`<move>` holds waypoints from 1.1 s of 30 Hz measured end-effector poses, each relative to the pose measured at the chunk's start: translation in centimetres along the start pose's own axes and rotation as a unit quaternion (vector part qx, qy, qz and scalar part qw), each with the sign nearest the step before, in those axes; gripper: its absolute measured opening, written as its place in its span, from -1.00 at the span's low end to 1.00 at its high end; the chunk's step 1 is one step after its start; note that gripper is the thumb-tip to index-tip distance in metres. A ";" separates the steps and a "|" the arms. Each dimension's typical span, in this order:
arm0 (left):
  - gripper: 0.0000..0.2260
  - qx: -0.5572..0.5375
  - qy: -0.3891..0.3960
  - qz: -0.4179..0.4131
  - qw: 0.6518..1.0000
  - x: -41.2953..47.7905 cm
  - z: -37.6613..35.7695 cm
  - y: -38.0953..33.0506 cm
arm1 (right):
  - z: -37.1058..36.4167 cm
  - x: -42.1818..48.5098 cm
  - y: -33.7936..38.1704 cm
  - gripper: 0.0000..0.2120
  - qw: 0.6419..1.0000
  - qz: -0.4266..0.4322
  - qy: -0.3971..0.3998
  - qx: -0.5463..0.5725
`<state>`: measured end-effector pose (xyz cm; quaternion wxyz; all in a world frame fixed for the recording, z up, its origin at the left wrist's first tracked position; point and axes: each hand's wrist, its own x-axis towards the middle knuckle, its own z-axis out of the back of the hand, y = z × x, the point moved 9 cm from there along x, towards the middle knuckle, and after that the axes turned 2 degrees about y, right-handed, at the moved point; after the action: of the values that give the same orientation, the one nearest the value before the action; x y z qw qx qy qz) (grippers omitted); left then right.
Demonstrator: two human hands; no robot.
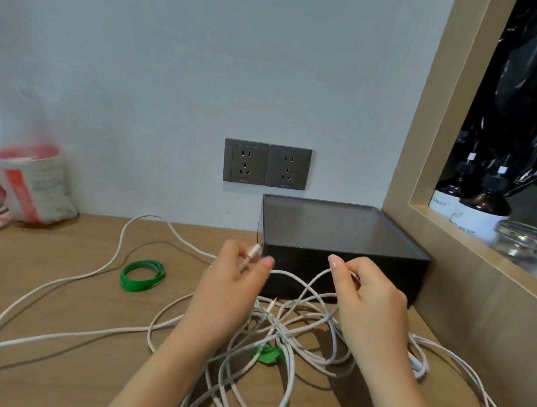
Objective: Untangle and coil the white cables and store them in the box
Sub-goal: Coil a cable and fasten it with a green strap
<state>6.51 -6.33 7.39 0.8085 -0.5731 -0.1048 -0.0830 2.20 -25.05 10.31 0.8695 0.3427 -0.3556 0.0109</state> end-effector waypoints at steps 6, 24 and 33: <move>-0.87 -0.086 0.024 0.030 0.996 -1.0 -2.4 -0.1 | -1.5 -0.2 0.5 -0.78 0.988 -0.045 0.053 0.140; -0.72 -0.115 0.160 0.073 0.978 -1.5 -3.6 0.0 | -1.3 -0.5 2.0 -0.68 0.997 0.057 -0.010 0.060; -0.82 -0.039 0.172 0.055 0.983 -1.4 -3.0 0.1 | 0.6 -0.1 1.6 -0.80 0.995 0.075 -0.063 0.016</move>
<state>5.41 -9.10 6.00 0.7949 -0.5861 0.0713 -0.1399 1.34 -24.14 11.48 0.8365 0.3286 -0.4342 0.0604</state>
